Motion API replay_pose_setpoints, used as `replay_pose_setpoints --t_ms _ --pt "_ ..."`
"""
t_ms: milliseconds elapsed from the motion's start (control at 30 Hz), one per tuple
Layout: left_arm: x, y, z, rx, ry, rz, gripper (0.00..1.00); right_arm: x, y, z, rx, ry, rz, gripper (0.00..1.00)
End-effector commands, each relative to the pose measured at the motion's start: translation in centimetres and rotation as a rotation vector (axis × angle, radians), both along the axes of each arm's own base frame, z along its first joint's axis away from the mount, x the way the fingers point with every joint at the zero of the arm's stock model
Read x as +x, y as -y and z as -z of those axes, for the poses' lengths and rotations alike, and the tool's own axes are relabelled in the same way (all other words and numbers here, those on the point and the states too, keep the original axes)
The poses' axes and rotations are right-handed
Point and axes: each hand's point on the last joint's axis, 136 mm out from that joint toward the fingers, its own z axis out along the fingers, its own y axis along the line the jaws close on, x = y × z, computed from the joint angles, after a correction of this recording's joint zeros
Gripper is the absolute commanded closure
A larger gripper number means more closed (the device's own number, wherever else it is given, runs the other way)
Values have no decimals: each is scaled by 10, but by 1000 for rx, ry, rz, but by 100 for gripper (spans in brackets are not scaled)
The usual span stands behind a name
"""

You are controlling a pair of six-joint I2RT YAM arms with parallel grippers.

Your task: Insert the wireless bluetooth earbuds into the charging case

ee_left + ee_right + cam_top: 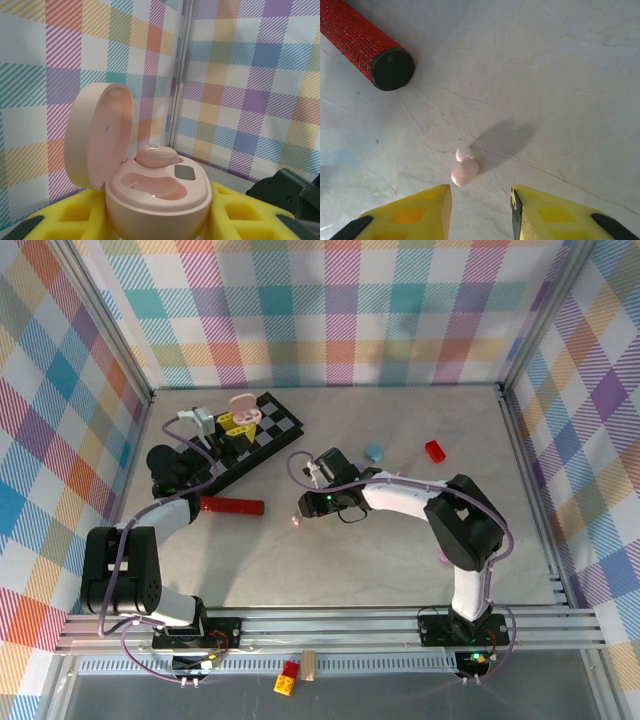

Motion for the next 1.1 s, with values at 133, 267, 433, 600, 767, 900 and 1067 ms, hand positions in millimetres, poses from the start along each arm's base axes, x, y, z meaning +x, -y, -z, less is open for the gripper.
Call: replay_pose_setpoints --t_ms 133,267,433,600,767,900,1067 --pt "-8 2 -12 15 66 1 63 -9 -30 2 95 -133 -35 63" --pt "-8 2 -13 10 67 2 63 -7 -39 13 90 -154 -66 62" --pt "-9 2 -14 9 62 2 63 -3 -45 21 77 -155 -88 62" --pt "-8 2 -15 11 62 3 63 -12 -41 24 74 -176 -105 62" --pt "-8 2 -15 12 64 4 63 -28 -37 21 79 -191 -125 62" --pt "-7 2 -16 11 66 4 63 -40 -37 18 85 -205 -135 62" --pt "-8 2 -17 11 67 1 63 -54 -41 10 99 -207 -155 62"
